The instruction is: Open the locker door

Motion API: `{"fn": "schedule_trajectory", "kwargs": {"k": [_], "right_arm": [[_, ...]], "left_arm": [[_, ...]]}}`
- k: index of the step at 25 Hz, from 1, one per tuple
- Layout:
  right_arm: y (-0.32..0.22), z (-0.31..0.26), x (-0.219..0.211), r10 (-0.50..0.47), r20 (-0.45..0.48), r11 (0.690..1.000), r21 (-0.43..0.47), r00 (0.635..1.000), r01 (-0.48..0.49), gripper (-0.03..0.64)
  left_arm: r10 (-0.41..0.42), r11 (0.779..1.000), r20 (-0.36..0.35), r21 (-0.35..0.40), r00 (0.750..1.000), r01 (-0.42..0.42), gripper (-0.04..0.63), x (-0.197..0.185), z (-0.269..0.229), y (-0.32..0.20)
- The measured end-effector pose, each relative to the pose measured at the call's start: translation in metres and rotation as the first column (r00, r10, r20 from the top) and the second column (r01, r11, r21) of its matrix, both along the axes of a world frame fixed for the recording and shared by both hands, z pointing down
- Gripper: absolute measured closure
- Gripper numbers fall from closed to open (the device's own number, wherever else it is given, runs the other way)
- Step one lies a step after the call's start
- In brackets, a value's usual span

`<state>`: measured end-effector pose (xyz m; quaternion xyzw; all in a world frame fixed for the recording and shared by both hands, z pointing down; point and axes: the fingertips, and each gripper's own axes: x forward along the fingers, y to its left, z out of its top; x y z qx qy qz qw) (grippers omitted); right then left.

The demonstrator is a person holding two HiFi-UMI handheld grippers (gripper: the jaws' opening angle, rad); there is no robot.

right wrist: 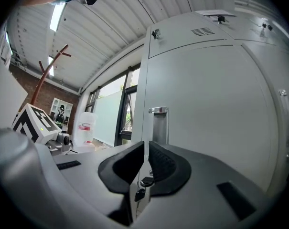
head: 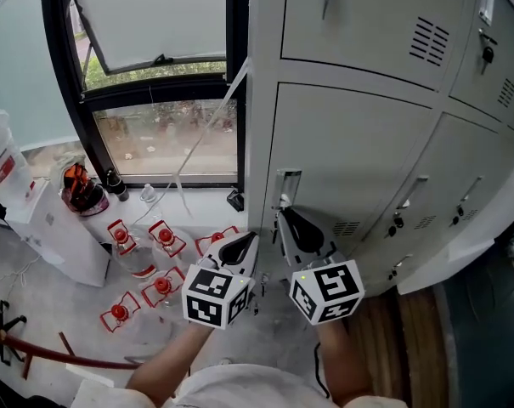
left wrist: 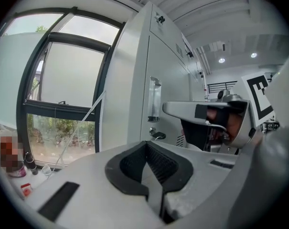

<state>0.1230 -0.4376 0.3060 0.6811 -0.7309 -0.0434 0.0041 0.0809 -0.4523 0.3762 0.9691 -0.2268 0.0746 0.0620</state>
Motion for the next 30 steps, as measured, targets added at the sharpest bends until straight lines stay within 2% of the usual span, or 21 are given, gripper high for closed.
{"fn": "schedule_trajectory", "kwargs": {"k": [2, 4, 11, 24, 30], "right_arm": [[-0.005, -0.004, 0.000, 0.014, -0.001, 1.000, 0.008, 1.000, -0.014, 0.591], [-0.011, -0.005, -0.001, 0.020, -0.003, 1.000, 0.007, 1.000, -0.020, 0.533], [-0.031, -0.008, -0.001, 0.055, -0.028, 0.998, -0.014, 0.998, -0.055, 0.495], [-0.041, -0.012, -0.011, 0.078, 0.061, 0.997, -0.018, 0.995, -0.077, 0.466], [-0.028, -0.013, -0.011, 0.076, 0.095, 0.997, -0.016, 0.993, -0.074, 0.468]], "left_arm": [[0.013, 1.000, -0.008, 0.003, 1.000, -0.013, 0.589, -0.002, -0.003, -0.006], [0.028, 1.000, -0.013, 0.005, 1.000, -0.028, 0.589, -0.004, -0.005, -0.010], [0.081, 0.997, -0.010, 0.005, 0.997, -0.081, 0.589, -0.012, -0.003, -0.014], [0.156, 0.987, -0.004, -0.021, 0.988, -0.156, 0.589, -0.034, 0.007, -0.016], [0.202, 0.979, -0.005, -0.035, 0.979, -0.202, 0.589, -0.038, 0.012, -0.008]]}}
